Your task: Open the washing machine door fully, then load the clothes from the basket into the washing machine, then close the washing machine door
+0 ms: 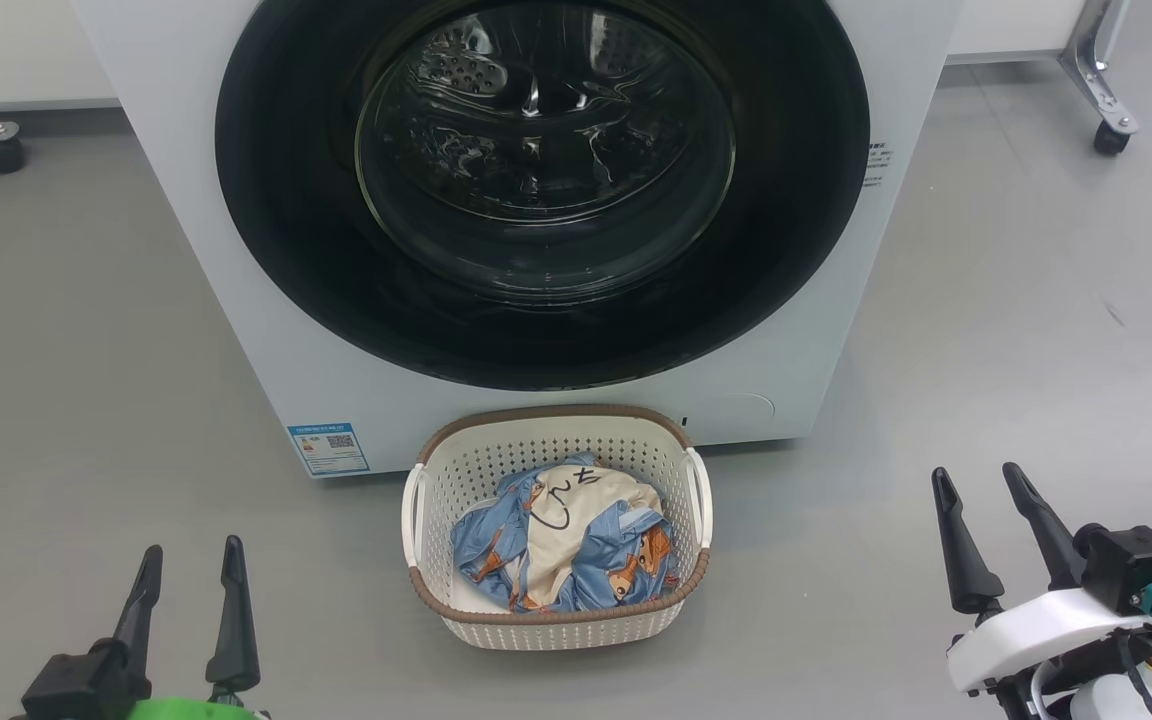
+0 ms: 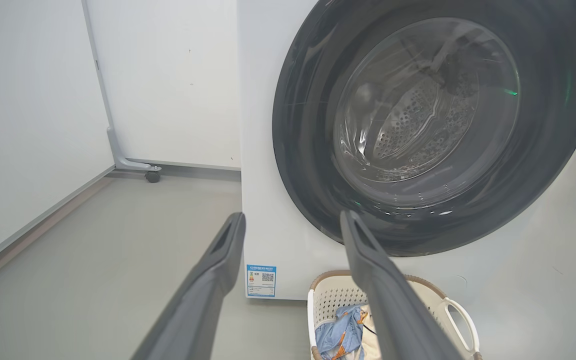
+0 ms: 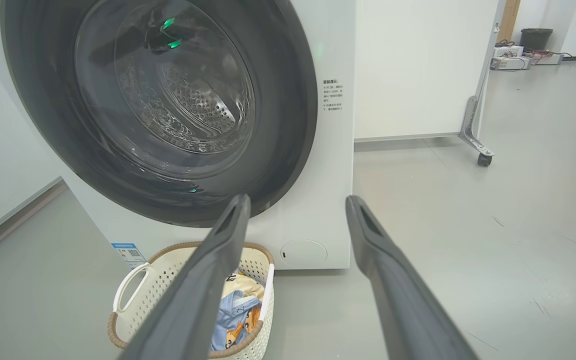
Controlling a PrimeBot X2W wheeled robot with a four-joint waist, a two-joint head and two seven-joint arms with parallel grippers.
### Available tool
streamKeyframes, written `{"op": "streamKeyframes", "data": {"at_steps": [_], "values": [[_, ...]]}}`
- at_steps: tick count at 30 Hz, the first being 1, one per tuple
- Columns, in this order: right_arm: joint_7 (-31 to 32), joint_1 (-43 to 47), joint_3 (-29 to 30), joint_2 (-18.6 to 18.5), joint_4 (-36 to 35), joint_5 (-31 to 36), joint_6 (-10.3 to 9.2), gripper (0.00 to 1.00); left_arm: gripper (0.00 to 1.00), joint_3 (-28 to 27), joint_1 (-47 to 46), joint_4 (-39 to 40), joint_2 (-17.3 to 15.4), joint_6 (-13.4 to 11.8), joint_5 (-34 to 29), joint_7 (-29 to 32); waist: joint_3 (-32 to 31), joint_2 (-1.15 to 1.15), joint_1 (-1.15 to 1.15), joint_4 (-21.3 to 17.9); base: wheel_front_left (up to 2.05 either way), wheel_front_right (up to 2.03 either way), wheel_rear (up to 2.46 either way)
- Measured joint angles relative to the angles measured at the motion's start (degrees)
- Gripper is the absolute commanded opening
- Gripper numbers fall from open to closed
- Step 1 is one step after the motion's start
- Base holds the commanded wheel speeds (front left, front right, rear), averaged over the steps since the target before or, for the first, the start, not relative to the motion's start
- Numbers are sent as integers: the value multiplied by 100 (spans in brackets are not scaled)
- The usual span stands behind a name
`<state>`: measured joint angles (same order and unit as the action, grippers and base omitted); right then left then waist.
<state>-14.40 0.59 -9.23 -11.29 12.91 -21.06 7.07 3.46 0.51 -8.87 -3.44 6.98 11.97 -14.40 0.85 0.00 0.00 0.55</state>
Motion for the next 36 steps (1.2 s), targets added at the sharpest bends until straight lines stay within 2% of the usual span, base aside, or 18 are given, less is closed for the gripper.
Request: {"op": "streamKeyframes", "data": {"at_steps": [24,36], "values": [[1,-1,0,44,25,44,0,100,100,1,1,0,34,0,-1,0,5,0,0,9,0,1,-1],[0,-1,-4,55,31,44,0,100,100,4,2,1,36,0,-35,0,19,0,0,2,0,39,-40]]}}
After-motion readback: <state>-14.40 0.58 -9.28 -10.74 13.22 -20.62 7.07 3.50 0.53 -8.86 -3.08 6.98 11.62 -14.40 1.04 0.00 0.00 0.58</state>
